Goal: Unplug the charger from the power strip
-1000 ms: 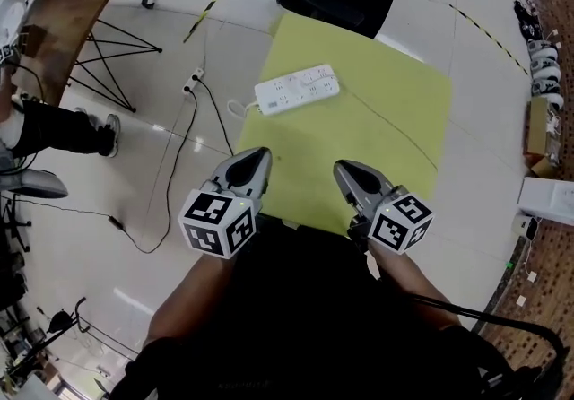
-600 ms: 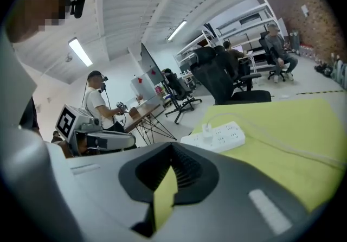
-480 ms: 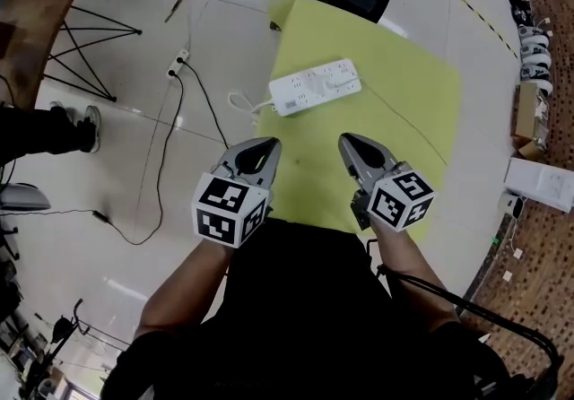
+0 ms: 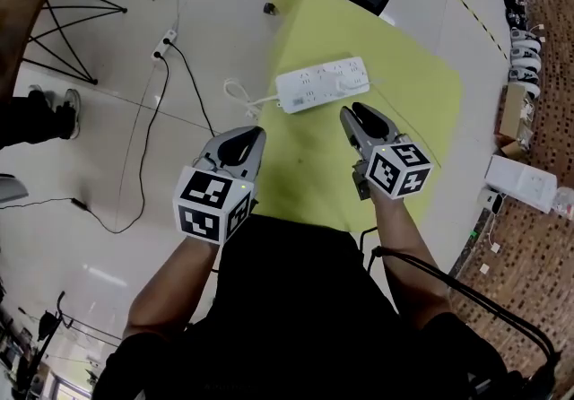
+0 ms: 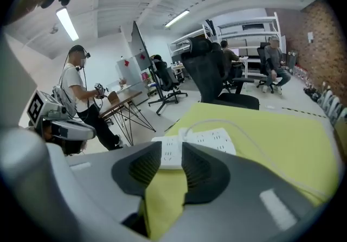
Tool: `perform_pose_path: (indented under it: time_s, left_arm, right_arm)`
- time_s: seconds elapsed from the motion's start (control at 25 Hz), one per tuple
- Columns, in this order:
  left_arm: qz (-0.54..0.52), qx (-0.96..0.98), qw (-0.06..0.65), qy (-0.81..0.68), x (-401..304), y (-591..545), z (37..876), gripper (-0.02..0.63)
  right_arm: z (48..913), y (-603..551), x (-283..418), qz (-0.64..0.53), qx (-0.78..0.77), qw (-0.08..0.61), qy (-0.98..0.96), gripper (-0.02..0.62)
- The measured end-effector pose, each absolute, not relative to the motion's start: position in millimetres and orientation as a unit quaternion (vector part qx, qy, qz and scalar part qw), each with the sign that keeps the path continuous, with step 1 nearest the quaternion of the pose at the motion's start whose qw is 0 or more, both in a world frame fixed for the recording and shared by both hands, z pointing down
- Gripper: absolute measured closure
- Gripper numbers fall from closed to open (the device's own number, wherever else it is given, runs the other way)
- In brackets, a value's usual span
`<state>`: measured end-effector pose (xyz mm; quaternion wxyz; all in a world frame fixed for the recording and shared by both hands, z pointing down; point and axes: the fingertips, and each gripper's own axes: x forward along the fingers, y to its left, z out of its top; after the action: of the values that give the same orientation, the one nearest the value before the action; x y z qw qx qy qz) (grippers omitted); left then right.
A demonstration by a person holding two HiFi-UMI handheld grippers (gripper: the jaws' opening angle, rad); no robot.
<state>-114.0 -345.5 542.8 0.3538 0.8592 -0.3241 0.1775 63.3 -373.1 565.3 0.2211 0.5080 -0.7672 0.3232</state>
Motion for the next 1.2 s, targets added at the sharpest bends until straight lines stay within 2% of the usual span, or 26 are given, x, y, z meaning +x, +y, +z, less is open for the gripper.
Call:
perform_pose_path:
  time_s: [0.2,0.36,0.8,0.96,1.2]
  left_arm:
    - [0.169,0.859,0.367,-0.316,-113,-340,546,0.598]
    - [0.169,0.857,0.373,-0.312,-114,-337,553,0.598]
    - [0.166,0.851,0.385,-0.318,-119,-333,560,0.598]
    - [0.166,0.850,0.385,-0.320,-122,-332,561,0.598]
    - [0.167,0.848,0.384,-0.326,-131,-330,558,0.598]
  right_arm:
    - [581,-389,64,0.326,0.510,0.244,-0.758,0.418]
    - [593,-402,65,0.317,0.517,0.261,-0.751,0.397]
    - [618,-419,63,0.325,0.528,0.261,-0.740,0.398]
    - [621,-421,64,0.320,0.531,0.266,-0.738,0.451]
    - [616,-422,63,0.313,0.538,0.267,-0.736,0.457]
